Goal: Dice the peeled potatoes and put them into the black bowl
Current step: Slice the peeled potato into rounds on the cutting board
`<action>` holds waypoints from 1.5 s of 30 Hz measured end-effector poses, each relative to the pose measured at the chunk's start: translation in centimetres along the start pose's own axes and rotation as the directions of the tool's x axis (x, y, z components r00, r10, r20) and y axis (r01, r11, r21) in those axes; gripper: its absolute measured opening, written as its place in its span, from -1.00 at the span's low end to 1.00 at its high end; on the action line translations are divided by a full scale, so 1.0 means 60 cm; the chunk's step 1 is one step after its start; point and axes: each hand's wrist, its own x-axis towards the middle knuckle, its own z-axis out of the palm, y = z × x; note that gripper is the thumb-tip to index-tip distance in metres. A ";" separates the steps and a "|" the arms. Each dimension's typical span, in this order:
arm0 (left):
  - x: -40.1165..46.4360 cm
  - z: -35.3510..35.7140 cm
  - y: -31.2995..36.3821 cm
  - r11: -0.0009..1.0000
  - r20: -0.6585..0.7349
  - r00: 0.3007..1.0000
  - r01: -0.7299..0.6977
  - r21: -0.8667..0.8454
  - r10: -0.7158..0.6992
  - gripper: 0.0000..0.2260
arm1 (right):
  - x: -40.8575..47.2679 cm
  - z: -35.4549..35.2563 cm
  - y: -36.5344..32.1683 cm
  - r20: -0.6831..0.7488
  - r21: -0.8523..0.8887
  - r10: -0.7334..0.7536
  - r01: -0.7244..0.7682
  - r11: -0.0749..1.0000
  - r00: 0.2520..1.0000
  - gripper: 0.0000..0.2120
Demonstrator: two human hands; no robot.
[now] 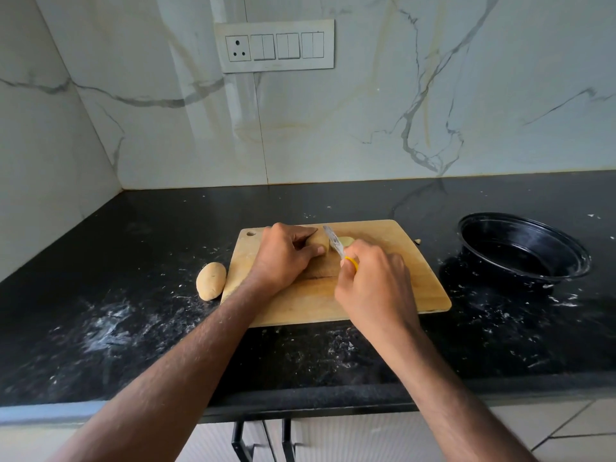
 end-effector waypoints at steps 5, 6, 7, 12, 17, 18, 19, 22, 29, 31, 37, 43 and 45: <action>0.000 -0.004 0.000 0.999 0.027 0.999 -0.035 -0.001 0.035 -0.86 | 0.009 0.003 -0.009 0.011 -0.023 0.013 -0.013 1.000 1.000 -0.83; 0.000 -0.004 0.000 0.999 0.031 0.999 -0.042 0.002 0.042 -0.86 | 0.010 0.008 -0.011 0.012 -0.035 0.014 -0.013 0.999 1.000 -0.83; 0.000 -0.004 0.001 0.999 0.033 0.998 -0.049 0.000 0.049 -0.88 | 0.011 0.015 -0.012 0.012 -0.048 0.016 -0.015 0.999 1.000 -0.84; 0.002 0.003 -0.012 0.999 0.002 1.000 -0.020 -0.042 0.020 -0.83 | 0.017 0.043 -0.019 0.007 -0.072 0.033 -0.033 0.997 0.999 -0.81; 0.006 0.006 -0.016 0.999 -0.025 0.999 -0.040 -0.006 0.040 -0.76 | 0.028 0.063 -0.020 0.018 -0.092 0.016 -0.015 0.996 1.000 -0.80; 0.004 0.006 -0.013 0.998 -0.024 0.998 -0.060 -0.014 0.059 -0.81 | 0.032 0.064 -0.020 0.027 -0.087 0.023 -0.021 0.996 0.999 -0.81; 0.003 0.005 -0.013 0.998 -0.016 0.998 -0.063 -0.021 0.062 -0.87 | 0.036 0.066 -0.020 0.041 -0.085 0.030 -0.027 0.996 0.999 -0.82; 0.001 0.000 -0.004 0.998 -0.016 0.999 -0.051 -0.029 0.051 -0.89 | 0.042 0.069 -0.023 0.075 -0.094 0.023 -0.016 0.995 0.997 -0.80; 0.001 0.004 0.001 1.000 -0.014 1.000 0.010 -0.010 -0.010 -0.70 | 0.033 0.063 -0.020 0.107 -0.094 0.001 0.009 0.996 0.994 -0.75; 0.003 0.006 -0.002 0.999 -0.022 0.999 0.045 -0.002 -0.045 -0.78 | 0.022 0.057 -0.020 0.126 -0.105 -0.008 0.021 0.994 0.992 -0.73; 0.003 0.007 -0.008 0.998 -0.021 0.998 0.057 0.029 -0.056 -0.73 | 0.001 0.030 -0.010 0.152 -0.116 -0.016 0.034 0.993 0.988 -0.73; -0.001 0.004 0.006 0.996 -0.039 0.996 0.086 0.036 -0.084 -0.77 | -0.014 0.025 0.001 0.156 -0.122 -0.010 0.029 0.992 0.988 -0.75; -0.001 0.002 0.009 0.995 -0.036 0.995 0.094 0.032 -0.093 -0.78 | -0.013 0.026 0.005 0.158 -0.124 -0.010 0.030 0.992 0.987 -0.76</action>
